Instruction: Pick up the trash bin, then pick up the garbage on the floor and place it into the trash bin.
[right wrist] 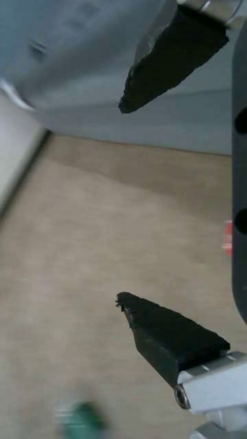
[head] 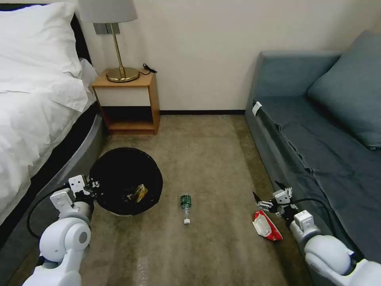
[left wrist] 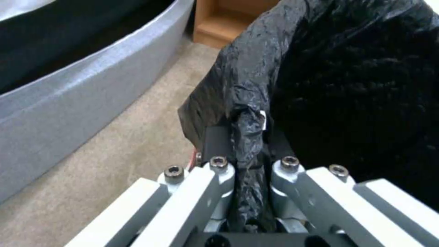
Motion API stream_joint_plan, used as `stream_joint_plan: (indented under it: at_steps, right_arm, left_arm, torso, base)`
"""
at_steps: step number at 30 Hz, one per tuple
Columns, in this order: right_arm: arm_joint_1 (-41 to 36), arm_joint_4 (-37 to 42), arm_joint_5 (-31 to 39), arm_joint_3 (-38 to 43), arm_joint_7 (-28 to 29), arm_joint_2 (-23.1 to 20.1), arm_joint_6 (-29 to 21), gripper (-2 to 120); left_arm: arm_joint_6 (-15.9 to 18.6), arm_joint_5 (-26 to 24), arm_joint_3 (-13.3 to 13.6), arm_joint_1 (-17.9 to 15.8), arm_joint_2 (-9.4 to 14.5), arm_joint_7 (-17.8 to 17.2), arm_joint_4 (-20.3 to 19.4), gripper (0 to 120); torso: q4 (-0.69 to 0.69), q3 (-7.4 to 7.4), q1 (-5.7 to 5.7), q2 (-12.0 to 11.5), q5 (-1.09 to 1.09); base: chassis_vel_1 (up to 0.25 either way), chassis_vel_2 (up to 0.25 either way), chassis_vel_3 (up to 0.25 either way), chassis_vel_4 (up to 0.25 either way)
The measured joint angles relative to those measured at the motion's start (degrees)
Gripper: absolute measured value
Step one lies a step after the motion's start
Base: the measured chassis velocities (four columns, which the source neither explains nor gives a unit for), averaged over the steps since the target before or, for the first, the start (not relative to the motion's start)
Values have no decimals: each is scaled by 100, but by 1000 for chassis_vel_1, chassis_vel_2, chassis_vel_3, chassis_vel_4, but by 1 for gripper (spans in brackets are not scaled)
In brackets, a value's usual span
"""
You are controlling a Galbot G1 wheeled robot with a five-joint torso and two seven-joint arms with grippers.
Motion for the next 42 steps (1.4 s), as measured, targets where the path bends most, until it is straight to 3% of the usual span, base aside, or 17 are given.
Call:
stream_joint_plan:
  at_steps: [7,15,27,42]
  right_arm:
    - [447,-344,224,-889,-454,-417,-43,100]
    - [1086,-467,219,-1699,-450,-64,-56,100]
    - [488,240,303,-780,32,257,-304,100]
    - [519,391,406,-674,191,202,-457,100]
  left_arm:
    - [-64,191,-31,-42,-87,63,8,4]
    - [-115,297,-56,59,-233,67,40,4]
    - [-93,216,105,64,-197,51,-23,4]
    - [51,224,62,270,-134,-26,-348,4]
  torso:
    - [-2,0,0,1,-3]
    - [1,0,0,0,-1]
    - [-2,0,0,0,-2]
    - [-1,0,0,1,-2]
  base:
    - [0,0,0,0]
    - [0,0,0,0]
    - [0,0,0,0]
    - [0,0,0,0]
